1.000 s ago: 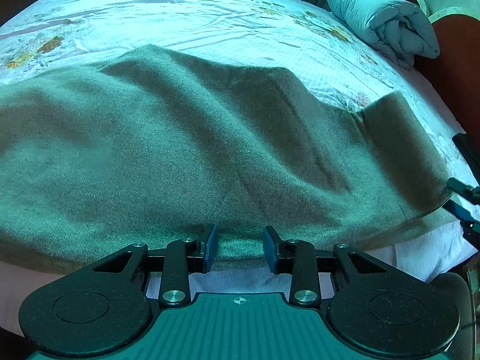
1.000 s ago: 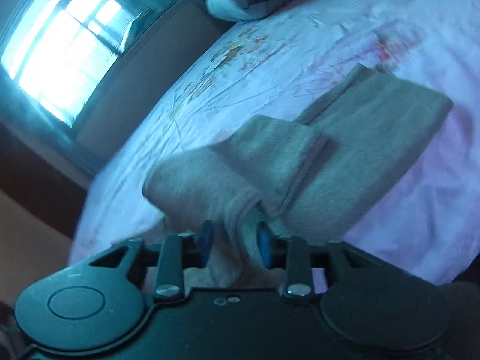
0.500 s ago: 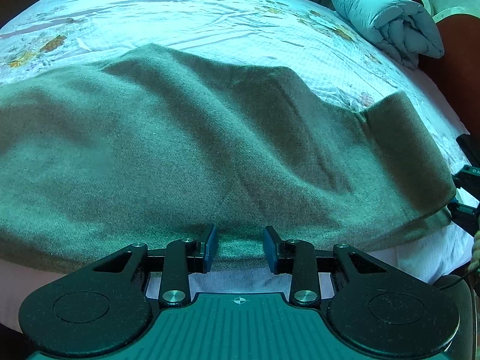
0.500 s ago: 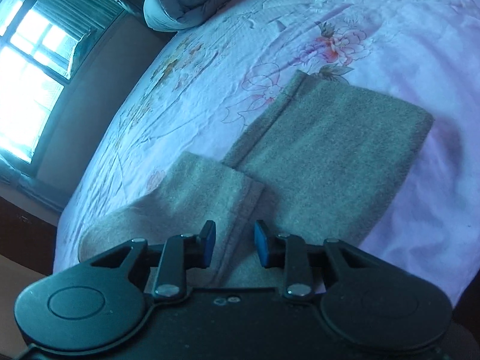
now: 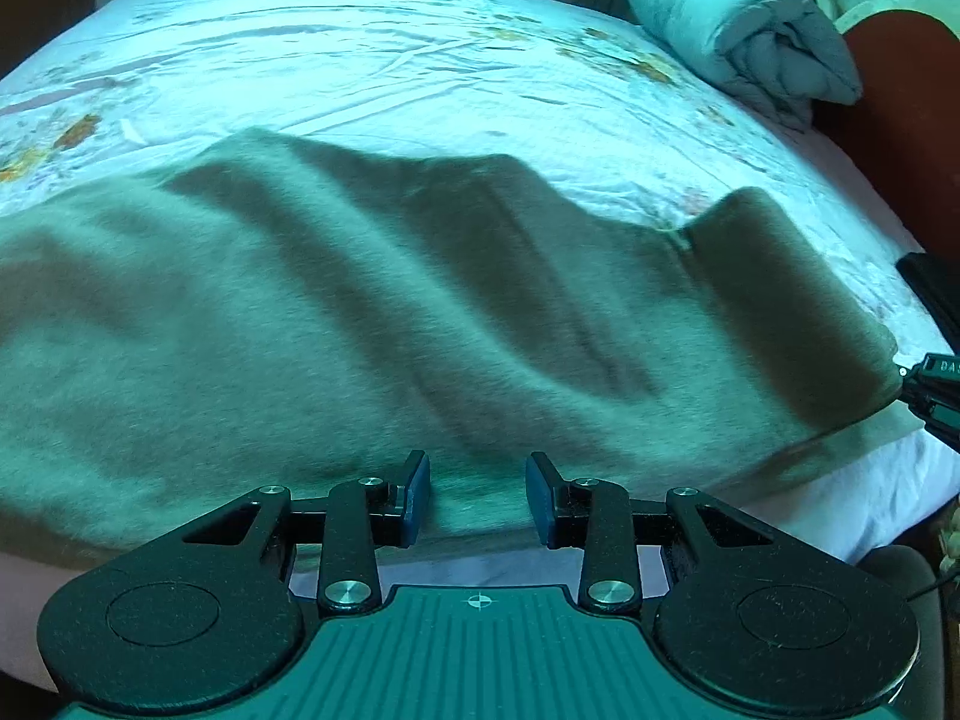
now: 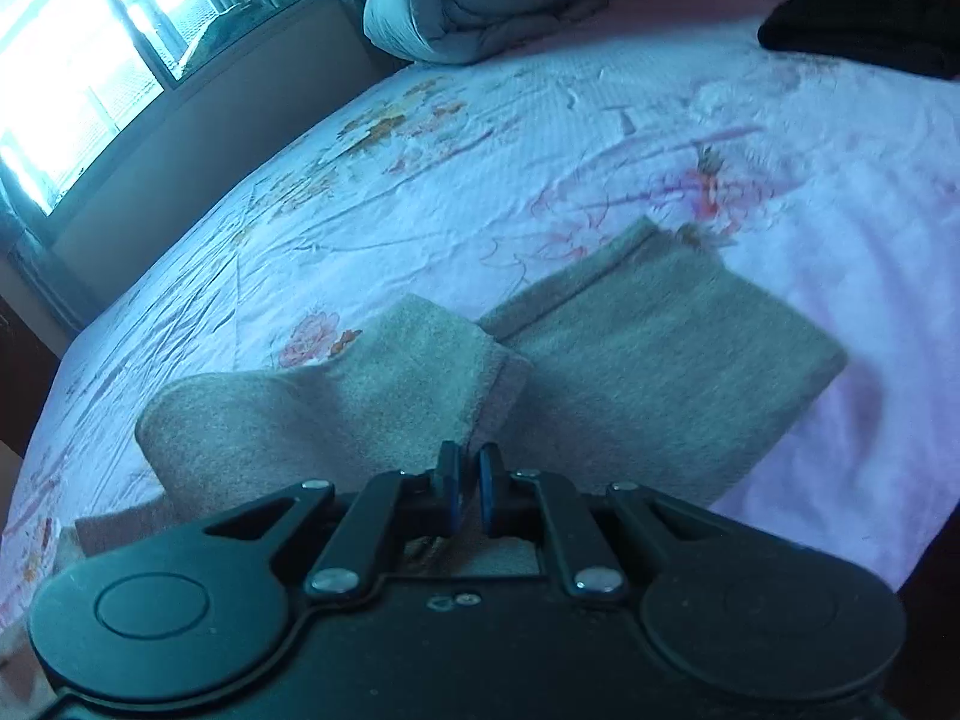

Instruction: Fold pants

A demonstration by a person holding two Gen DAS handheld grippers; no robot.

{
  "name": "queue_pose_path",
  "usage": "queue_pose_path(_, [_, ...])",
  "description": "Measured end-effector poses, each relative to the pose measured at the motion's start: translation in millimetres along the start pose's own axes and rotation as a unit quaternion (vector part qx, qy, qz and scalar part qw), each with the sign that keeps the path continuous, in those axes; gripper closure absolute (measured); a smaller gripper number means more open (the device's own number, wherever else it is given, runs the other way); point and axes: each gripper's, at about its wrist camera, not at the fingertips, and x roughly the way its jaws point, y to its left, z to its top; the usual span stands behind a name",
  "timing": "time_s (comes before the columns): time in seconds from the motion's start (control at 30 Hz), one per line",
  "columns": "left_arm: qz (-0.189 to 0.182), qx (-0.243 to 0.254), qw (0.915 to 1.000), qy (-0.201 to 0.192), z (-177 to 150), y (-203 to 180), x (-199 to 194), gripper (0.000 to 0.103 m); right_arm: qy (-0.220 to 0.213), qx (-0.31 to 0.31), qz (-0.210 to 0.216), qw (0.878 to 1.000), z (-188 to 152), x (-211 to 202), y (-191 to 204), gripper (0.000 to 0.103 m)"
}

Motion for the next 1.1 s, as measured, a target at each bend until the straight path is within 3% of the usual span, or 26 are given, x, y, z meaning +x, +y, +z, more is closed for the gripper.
queue_pose_path(0.47, [-0.019, 0.011, 0.9997, 0.015, 6.7, -24.6, 9.6, 0.068, -0.061, -0.054, -0.105, 0.991, 11.4, -36.0, -47.5, 0.103])
queue_pose_path(0.57, [-0.017, 0.012, 0.9996, 0.018, 6.1, -25.1, 9.5, 0.068, -0.047, -0.065, -0.116, 0.99, 10.9, -28.6, -50.8, 0.103])
queue_pose_path(0.63, [-0.023, 0.006, 0.9995, 0.021, 6.4, -24.4, 7.3, 0.068, -0.033, -0.022, -0.066, 0.997, 10.6, -30.6, -54.8, 0.103])
queue_pose_path(0.7, [-0.031, -0.001, 0.9992, 0.024, 7.2, -25.3, 7.0, 0.068, -0.02, 0.019, -0.023, 0.999, 6.1, -35.5, -52.9, 0.09])
queue_pose_path(0.77, [-0.034, 0.003, 0.9991, 0.025, 5.2, -28.0, 5.7, 0.068, -0.004, 0.036, 0.01, 0.999, -1.7, -40.3, -44.8, 0.09])
queue_pose_path(1.0, [-0.026, -0.004, 0.9994, 0.024, 5.7, -27.1, 9.0, 0.068, 0.072, 0.073, 0.084, 0.991, -35.2, -34.2, -16.2, 0.084])
queue_pose_path(1.1, [-0.022, -0.006, 0.9995, 0.021, 6.8, -24.5, 7.5, 0.068, 0.074, 0.054, 0.078, 0.993, -36.6, -22.2, -0.7, 0.075])
